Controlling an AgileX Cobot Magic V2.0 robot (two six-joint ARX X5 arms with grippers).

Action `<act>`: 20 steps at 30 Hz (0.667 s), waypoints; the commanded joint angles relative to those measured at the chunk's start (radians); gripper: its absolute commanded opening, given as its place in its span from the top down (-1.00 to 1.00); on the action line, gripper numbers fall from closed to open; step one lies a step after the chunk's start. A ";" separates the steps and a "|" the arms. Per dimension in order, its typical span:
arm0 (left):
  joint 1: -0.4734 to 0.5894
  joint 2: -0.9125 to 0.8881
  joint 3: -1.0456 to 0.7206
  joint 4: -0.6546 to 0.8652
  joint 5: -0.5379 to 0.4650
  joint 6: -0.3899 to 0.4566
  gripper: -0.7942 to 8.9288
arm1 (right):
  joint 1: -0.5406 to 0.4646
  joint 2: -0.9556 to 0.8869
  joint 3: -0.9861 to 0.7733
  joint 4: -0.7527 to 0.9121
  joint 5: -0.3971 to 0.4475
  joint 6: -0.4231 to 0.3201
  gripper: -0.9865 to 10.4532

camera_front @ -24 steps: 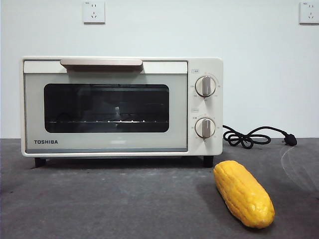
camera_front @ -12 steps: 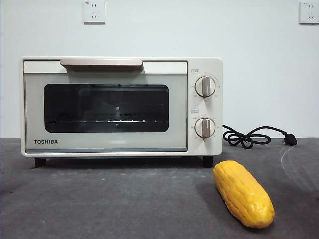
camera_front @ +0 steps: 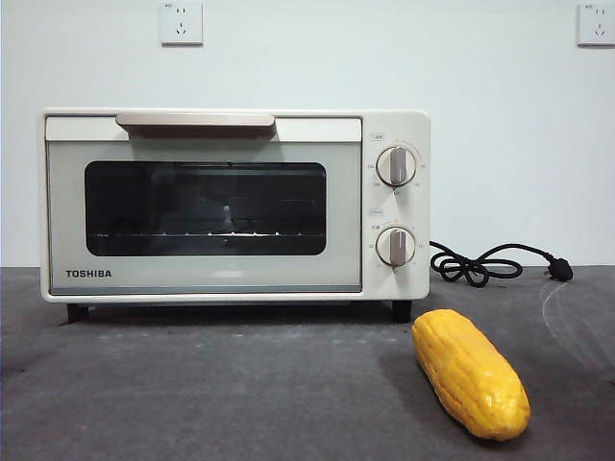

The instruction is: Take the corn from the table,put the corn in the oven

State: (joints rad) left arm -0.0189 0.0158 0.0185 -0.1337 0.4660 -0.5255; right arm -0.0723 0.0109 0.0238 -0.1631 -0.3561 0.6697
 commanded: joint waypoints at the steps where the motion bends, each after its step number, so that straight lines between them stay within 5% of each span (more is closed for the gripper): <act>1: -0.007 0.003 0.006 0.010 0.036 -0.005 0.85 | 0.000 -0.001 -0.007 0.010 -0.098 -0.001 0.83; 10: -0.070 0.122 0.135 0.015 0.042 0.051 0.85 | 0.001 0.012 0.048 0.109 -0.257 -0.069 0.85; 15: -0.127 0.298 0.269 0.014 0.042 0.113 0.85 | 0.001 0.055 0.140 0.156 -0.292 -0.042 0.85; 20: -0.202 0.511 0.425 0.003 0.043 0.162 0.85 | 0.001 0.178 0.287 0.154 -0.412 -0.110 0.83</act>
State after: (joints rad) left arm -0.2081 0.4908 0.4217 -0.1333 0.5072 -0.4068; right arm -0.0719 0.1741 0.2859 -0.0185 -0.7555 0.5922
